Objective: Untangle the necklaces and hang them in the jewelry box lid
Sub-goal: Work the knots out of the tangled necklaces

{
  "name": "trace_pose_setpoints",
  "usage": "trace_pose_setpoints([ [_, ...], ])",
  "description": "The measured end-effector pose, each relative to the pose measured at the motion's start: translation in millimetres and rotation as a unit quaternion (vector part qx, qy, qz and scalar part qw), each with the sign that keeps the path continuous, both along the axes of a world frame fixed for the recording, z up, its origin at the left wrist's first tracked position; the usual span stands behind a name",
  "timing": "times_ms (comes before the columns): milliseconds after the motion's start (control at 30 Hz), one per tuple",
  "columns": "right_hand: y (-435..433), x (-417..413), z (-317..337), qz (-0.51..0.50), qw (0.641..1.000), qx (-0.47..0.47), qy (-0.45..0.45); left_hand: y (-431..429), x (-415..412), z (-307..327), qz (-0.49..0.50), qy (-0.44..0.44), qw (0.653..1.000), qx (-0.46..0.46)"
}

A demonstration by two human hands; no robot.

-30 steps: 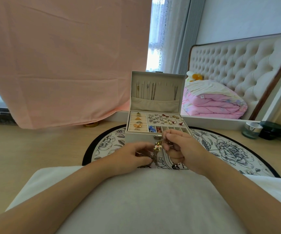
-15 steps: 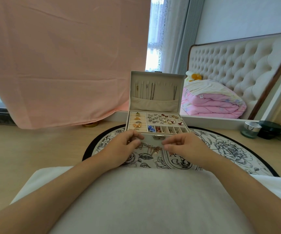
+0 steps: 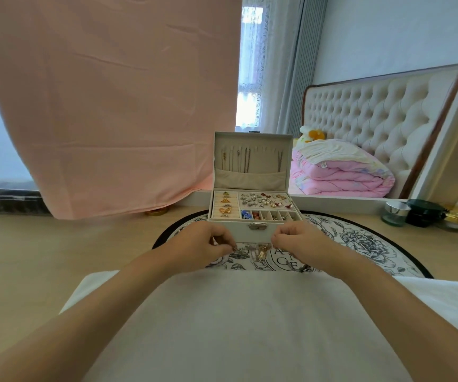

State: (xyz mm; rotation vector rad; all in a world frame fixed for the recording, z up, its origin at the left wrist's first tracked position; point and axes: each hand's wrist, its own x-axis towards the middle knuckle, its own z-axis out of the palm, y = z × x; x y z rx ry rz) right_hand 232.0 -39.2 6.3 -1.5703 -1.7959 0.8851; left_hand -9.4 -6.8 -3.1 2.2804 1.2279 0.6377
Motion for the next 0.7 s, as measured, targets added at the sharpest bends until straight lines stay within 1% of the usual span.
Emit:
trace_pose_setpoints([
  [33, -6, 1, 2, 0.016, 0.999, -0.026, -0.021, -6, -1, 3, -0.011, 0.017, 1.000, -0.002],
  [67, -13, 0, 4, 0.031, 0.996, -0.052, -0.063, -12, -2, 5, -0.023, 0.036, 0.999, -0.005],
  [167, -32, -4, 4, 0.064, 0.970, -0.106, -0.211, -31, -2, 1, -0.055, 0.096, 0.994, -0.020],
  [200, -38, -7, 3, 0.067, 0.963, -0.109, -0.238, -37, -2, -2, -0.061, 0.116, 0.991, -0.023],
  [267, -48, -14, 4, 0.058, 0.959, -0.094, -0.261, -46, -1, -6, -0.072, 0.147, 0.987, -0.011],
  [333, -54, -21, 4, 0.053, 0.955, -0.055, -0.288, -51, -3, -8, -0.074, 0.151, 0.986, -0.004],
  [367, -55, -26, 2, 0.050, 0.956, -0.030, -0.288, -52, -4, -8, -0.072, 0.146, 0.987, -0.007],
  [467, -57, -44, -6, 0.041, 0.972, 0.062, -0.224, -54, -6, -11, -0.060, 0.125, 0.990, -0.013],
  [533, -55, -55, -13, 0.057, 0.966, 0.099, -0.233, -52, -8, -13, -0.051, 0.103, 0.993, -0.014],
  [633, -52, -58, -21, 0.080, 0.960, 0.102, -0.248, -49, -10, -14, -0.041, 0.101, 0.994, -0.008],
  [700, -49, -54, -24, 0.077, 0.967, 0.081, -0.228, -47, -9, -15, -0.039, 0.106, 0.994, -0.005],
])
